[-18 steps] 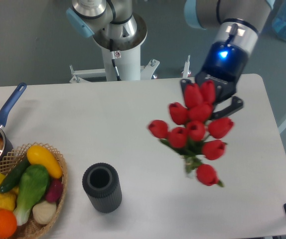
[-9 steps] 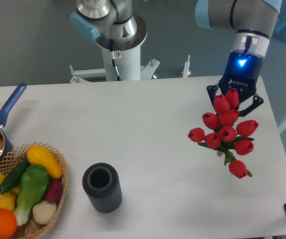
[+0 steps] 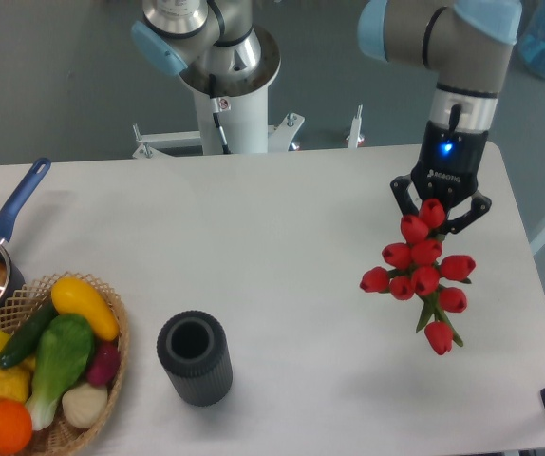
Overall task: Pick up the flowers from the vase
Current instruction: 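Carry the tulip bunch away from the vase, holding it aloft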
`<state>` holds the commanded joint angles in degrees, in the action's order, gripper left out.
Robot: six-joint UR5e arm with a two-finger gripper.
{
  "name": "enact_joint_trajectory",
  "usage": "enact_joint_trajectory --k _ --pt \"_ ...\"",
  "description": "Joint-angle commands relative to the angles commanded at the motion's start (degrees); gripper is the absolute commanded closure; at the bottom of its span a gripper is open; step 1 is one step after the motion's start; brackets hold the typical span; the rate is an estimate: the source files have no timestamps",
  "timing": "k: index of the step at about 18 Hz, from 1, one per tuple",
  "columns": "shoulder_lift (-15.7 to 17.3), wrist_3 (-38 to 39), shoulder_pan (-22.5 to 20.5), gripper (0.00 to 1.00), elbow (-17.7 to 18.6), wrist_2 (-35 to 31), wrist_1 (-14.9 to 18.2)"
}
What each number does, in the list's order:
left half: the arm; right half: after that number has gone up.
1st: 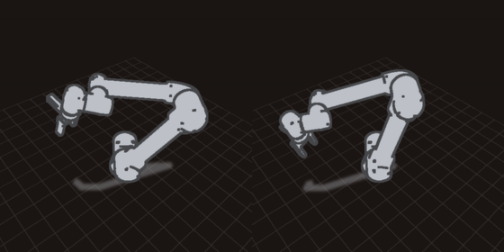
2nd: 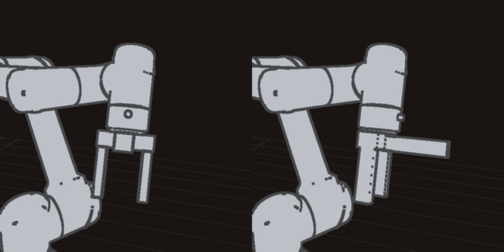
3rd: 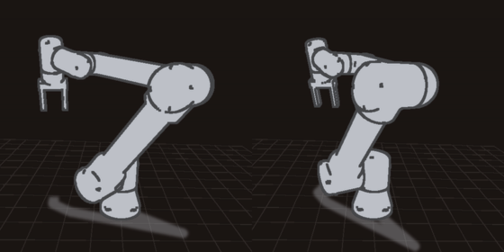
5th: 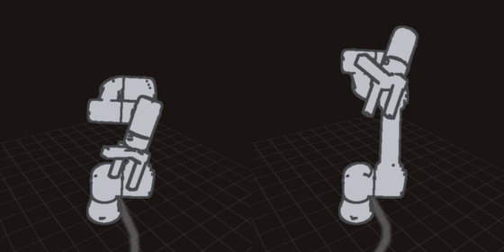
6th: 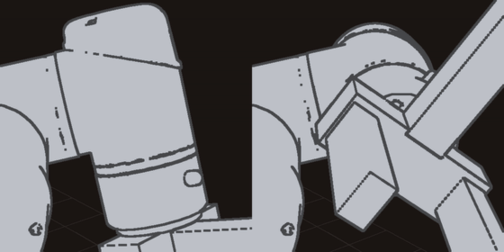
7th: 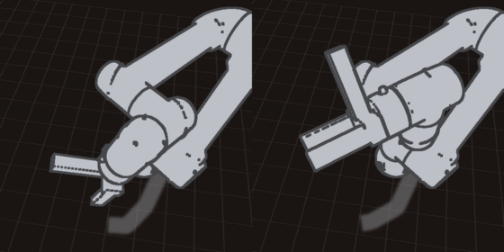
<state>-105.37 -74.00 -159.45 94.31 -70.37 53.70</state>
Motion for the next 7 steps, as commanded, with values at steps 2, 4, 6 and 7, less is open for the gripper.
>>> enact_joint_trajectory --k 2,4,6,7 --pt "-2.28 -0.79 3.25 1.0 -0.97 -6.58 0.0" --pt "-4.74 -0.88 6.59 1.0 -3.51 -14.4 1.14" --pt "-6.33 -0.79 9.06 1.0 -4.66 -18.21 1.49" --pt "-6.51 -0.79 9.24 1.0 -4.58 -18.39 1.5"
